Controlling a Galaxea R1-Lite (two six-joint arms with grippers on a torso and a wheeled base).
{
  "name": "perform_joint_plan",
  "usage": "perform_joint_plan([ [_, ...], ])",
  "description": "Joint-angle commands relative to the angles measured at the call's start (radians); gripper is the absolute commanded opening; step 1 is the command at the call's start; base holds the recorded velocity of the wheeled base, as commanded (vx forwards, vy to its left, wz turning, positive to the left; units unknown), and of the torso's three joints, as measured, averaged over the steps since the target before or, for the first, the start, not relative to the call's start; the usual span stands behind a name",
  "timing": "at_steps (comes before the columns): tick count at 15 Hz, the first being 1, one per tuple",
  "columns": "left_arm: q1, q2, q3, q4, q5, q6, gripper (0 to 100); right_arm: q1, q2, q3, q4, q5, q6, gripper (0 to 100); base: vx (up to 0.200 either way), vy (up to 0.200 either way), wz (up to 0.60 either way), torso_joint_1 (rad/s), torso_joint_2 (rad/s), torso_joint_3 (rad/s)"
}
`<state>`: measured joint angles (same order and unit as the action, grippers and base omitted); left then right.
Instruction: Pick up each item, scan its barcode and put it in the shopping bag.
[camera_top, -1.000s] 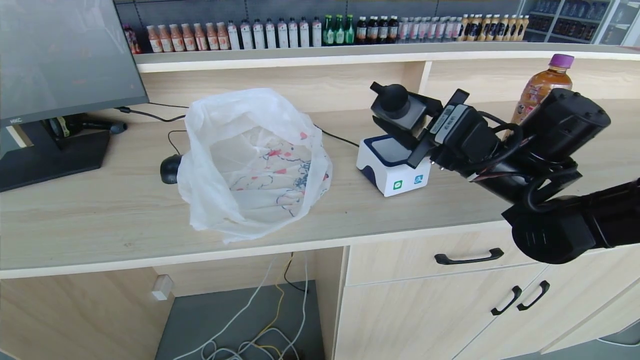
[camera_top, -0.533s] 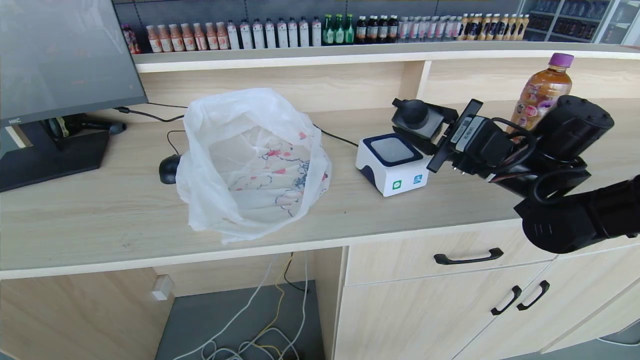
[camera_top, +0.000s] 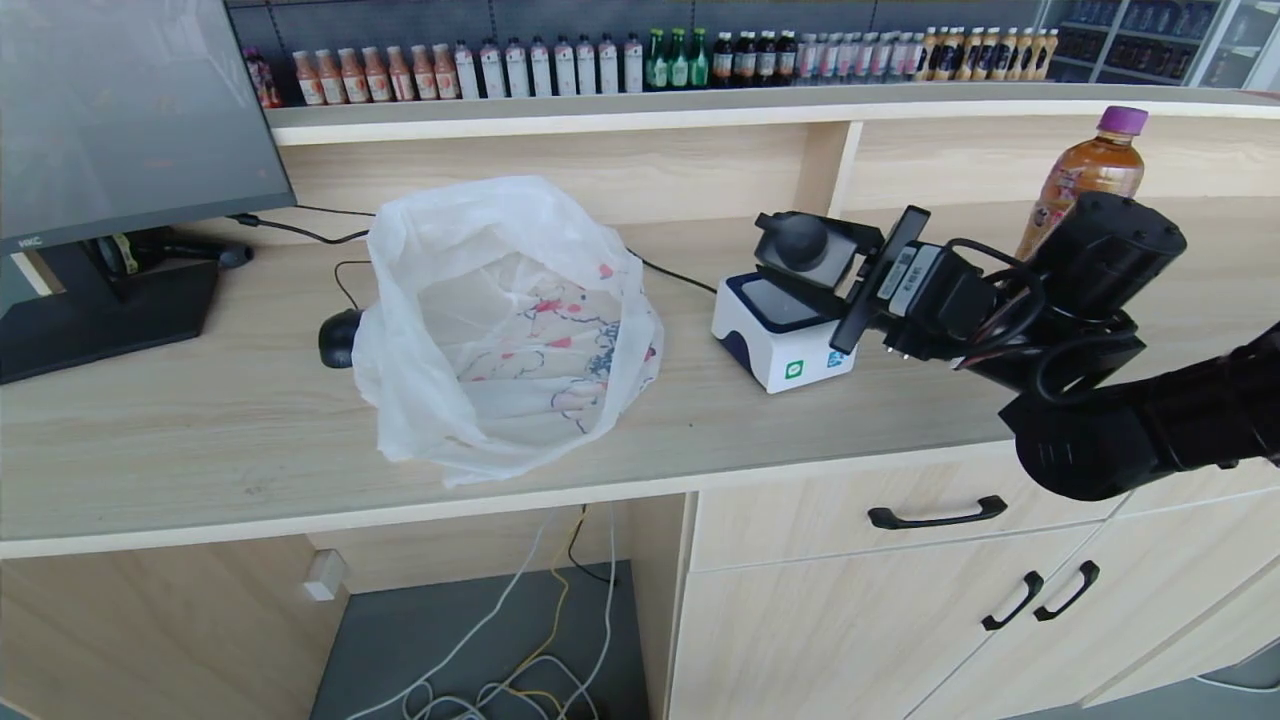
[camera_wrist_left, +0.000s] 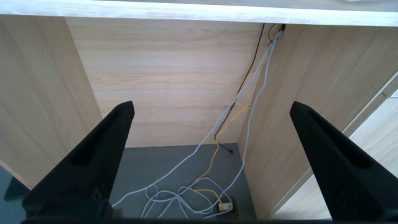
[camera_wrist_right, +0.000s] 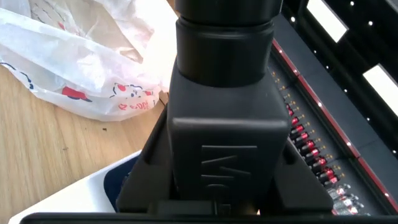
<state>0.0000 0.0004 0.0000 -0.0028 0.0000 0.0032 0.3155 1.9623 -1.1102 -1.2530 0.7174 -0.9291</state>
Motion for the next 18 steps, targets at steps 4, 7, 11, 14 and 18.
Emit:
perform_joint_plan([
  [4, 0.000, 0.000, 0.000, 0.000, 0.000, 0.000, 100, 0.008, 0.050, -0.037, 0.000, 0.031, 0.000, 0, 0.000, 0.000, 0.00, 0.000, 0.00, 0.000],
  [7, 0.000, 0.000, 0.000, 0.000, 0.000, 0.000, 100, 0.000, 0.059, -0.042, 0.001, 0.039, 0.000, 0, 0.000, 0.000, 0.00, 0.000, 0.00, 0.000],
  [11, 0.000, 0.000, 0.000, 0.000, 0.000, 0.000, 100, 0.002, 0.076, -0.054, 0.001, 0.039, 0.001, 0, 0.000, 0.000, 0.00, 0.000, 0.00, 0.000],
  [14, 0.000, 0.000, 0.000, 0.000, 0.000, 0.000, 100, 0.002, 0.078, -0.053, 0.001, 0.039, 0.001, 0, 0.000, 0.000, 0.00, 0.000, 0.00, 0.000],
  [18, 0.000, 0.000, 0.000, 0.000, 0.000, 0.000, 100, 0.002, 0.079, -0.054, 0.003, 0.037, 0.003, 0, 0.000, 0.000, 0.00, 0.000, 0.00, 0.000],
])
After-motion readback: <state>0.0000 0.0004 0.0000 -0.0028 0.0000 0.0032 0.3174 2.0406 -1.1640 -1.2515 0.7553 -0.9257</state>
